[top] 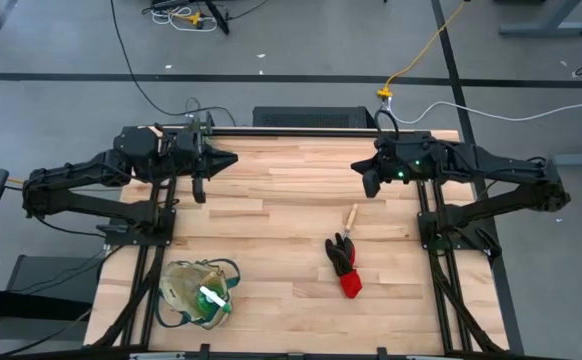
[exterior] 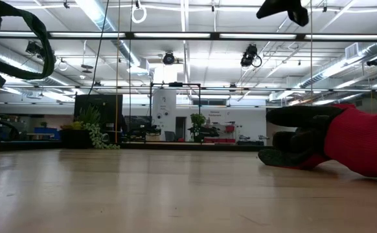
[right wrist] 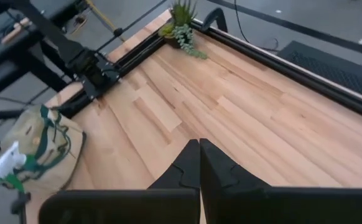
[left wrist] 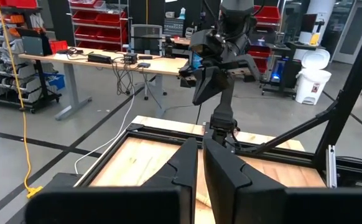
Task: Pick & Place Garden tools in Gardening bag
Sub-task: Put the brown hand rake into the white gardening bag
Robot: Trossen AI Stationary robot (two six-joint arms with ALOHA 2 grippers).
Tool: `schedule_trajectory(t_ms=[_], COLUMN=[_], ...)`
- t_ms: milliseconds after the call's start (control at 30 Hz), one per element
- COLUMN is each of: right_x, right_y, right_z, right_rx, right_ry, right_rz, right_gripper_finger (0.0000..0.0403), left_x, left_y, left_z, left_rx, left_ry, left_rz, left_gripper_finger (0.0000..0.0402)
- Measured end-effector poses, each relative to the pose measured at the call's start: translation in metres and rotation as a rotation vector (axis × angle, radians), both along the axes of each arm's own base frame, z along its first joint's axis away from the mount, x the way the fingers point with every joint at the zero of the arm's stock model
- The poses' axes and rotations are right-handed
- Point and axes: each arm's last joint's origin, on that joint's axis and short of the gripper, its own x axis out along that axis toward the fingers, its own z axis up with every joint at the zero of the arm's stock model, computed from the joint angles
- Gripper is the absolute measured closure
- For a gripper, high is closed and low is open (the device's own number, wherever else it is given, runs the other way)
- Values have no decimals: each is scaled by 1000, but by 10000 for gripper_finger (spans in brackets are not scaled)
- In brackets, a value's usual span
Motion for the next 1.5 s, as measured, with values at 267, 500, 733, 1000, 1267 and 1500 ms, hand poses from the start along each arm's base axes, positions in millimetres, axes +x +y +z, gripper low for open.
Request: schedule_trajectory(t_ms=[267, 500, 733, 1000, 1267, 1500], right_x=[-1, -6, -10, 3, 24, 33], right_y=[-6, -10, -11, -13, -13, -9], right_z=[0, -6, -17, -29, -47, -56], right_rx=[63, 175, 317, 370, 420, 463], right_ry=[-21, 17, 88, 143, 231, 266], right_rz=[-71, -173, -309, -359, -356, -395], right_gripper_finger=[403, 403, 403, 403, 403, 403], left_x=[0, 0, 0, 0, 0, 0], left_y=[0, 0, 0, 0, 0, 0], left_z=[0, 0, 0, 0, 0, 0], left_rx=[-8, -8, -7, -7, -7, -7], left_ry=[-2, -2, -1, -1, -1, -1], left_rz=[0, 0, 1, 1, 1, 1], left_gripper_finger=[367, 367, 367, 367, 367, 367])
